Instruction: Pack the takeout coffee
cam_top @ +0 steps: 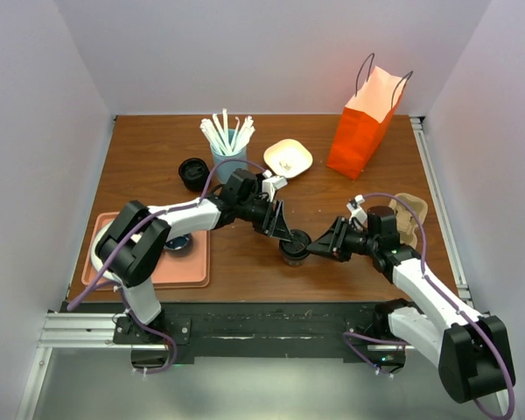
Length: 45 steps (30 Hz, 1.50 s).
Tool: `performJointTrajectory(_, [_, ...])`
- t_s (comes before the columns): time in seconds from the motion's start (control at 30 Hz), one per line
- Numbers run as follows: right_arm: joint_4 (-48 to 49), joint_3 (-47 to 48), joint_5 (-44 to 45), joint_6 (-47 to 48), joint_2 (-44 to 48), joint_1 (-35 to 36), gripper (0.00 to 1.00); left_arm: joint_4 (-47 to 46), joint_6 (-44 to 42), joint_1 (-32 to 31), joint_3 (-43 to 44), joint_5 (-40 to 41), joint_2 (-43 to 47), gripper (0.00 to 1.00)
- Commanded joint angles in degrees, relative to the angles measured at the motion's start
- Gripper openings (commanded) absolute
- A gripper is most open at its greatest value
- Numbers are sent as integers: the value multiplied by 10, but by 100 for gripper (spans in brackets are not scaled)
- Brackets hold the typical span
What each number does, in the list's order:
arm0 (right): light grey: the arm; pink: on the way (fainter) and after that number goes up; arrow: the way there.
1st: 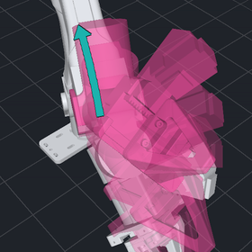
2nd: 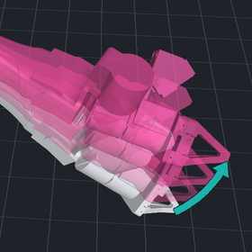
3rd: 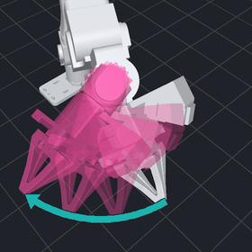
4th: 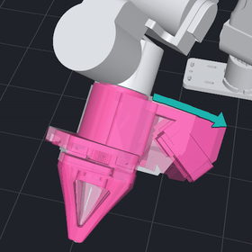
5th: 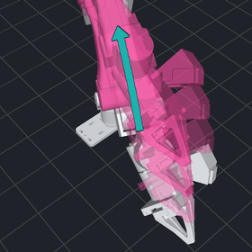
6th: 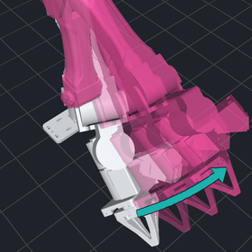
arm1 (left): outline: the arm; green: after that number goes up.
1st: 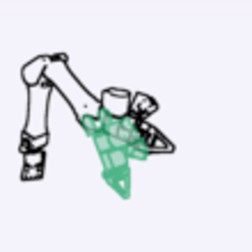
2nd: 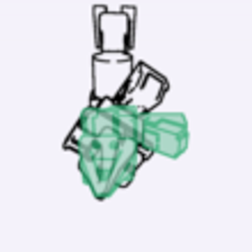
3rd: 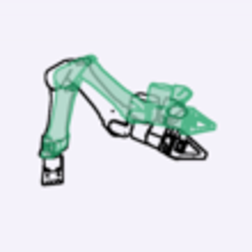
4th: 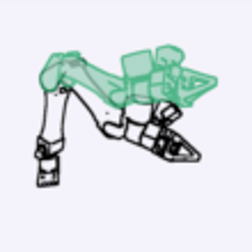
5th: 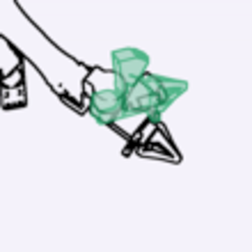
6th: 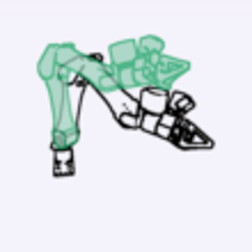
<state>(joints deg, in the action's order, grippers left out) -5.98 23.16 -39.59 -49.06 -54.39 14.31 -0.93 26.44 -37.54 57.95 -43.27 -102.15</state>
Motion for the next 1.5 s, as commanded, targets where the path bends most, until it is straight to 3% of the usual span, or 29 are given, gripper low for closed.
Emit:
performJointTrajectory(0.0, [21, 11, -5, 4, -15, 2, 36, 124, -64, -5, -48, 153, -65, 50])
performJointTrajectory(0.23, [-27, 9, 41, 34, -12, 4, 30, 124, -64, -6, -50, 154, -67, 50])
performJointTrajectory(0.77, [20, -94, 121, -4, 5, 4, 10, 122, -64, -7, -58, 152, -79, 50])
performJointTrajectory(1.23, [-105, -143, 212, -26, 53, 5, 14, 129, -62, -6, -60, 156, -94, 50])
performJointTrajectory(1.47, [-86, -131, 207, -30, 37, 5, 19, 131, -62, -6, -58, 153, -100, 50])
